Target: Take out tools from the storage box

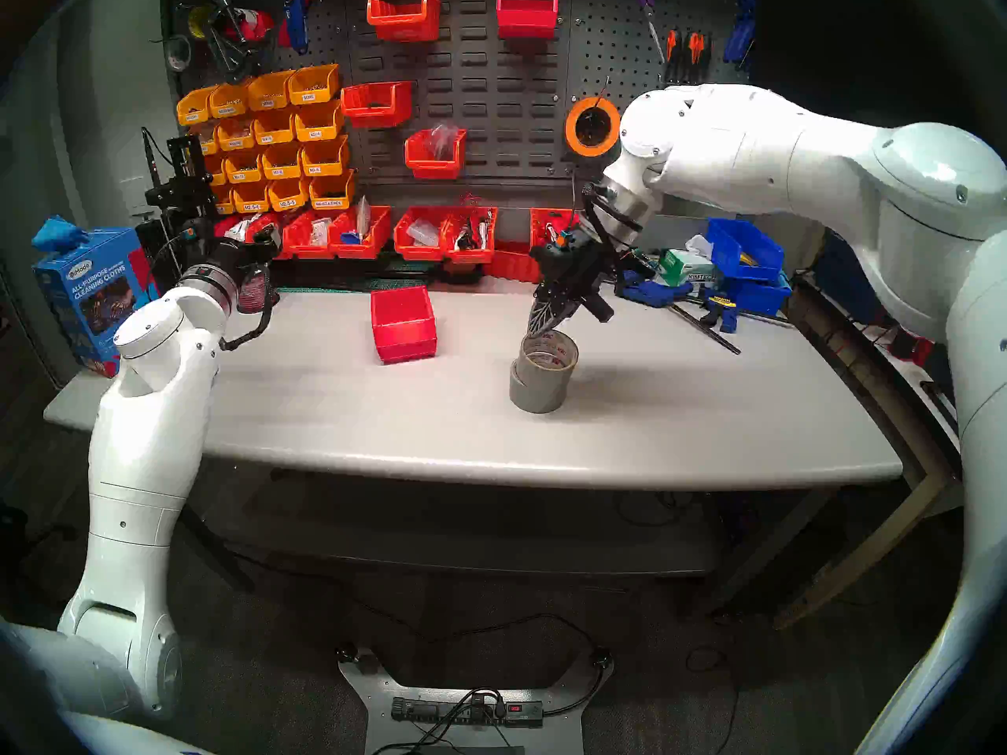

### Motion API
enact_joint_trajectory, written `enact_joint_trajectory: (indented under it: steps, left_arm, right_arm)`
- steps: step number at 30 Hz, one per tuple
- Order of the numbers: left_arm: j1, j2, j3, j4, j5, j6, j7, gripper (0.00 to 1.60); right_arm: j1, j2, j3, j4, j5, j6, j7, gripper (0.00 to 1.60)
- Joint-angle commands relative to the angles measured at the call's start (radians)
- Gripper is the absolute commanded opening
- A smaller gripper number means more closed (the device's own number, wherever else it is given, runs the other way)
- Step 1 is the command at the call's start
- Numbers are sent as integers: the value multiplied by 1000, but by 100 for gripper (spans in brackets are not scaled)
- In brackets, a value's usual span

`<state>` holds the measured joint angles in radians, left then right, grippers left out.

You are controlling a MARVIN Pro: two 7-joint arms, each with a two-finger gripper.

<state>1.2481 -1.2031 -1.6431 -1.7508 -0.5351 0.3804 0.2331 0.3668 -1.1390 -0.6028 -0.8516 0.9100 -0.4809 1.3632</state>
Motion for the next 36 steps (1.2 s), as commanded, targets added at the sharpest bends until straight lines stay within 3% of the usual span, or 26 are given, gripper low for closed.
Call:
enact_joint_trajectory:
  steps: [1, 3, 5, 6, 8, 10, 12, 24, 36]
  left_arm:
    - [-14, -2, -2, -12, 1, -6, 3, 160]
    - [-14, -2, -2, -12, 1, -6, 3, 160]
    - [-14, -2, -2, -12, 1, -6, 3, 160]
    - [-14, -2, -2, -12, 1, -6, 3, 160]
    - [-14, -2, -2, -12, 1, -6, 3, 160]
    - [-14, -2, -2, -12, 1, -6, 3, 160]
    - [-14, -2, -2, -12, 1, -6, 3, 160]
    - [-15, -2, -2, -12, 1, -6, 3, 160]
    - [-14, -2, -2, -12, 1, -6, 2, 160]
  right_arm:
    - [53, -17, -42, -7, 27, -13, 103, 0]
    - [60, -21, -61, -10, 33, -19, 98, 0]
    - [68, -24, -80, -16, 39, -26, 80, 48]
    - [70, -26, -84, -14, 44, -28, 89, 102]
    - [76, -30, -101, -15, 53, -36, 84, 136]
    - [82, -34, -116, -17, 60, -43, 80, 151]
    - [89, -38, -134, -21, 66, -49, 65, 160]
    - [121, -64, -219, -15, 115, -96, 28, 160]
    - [140, -115, -246, 58, 172, -136, -27, 160]
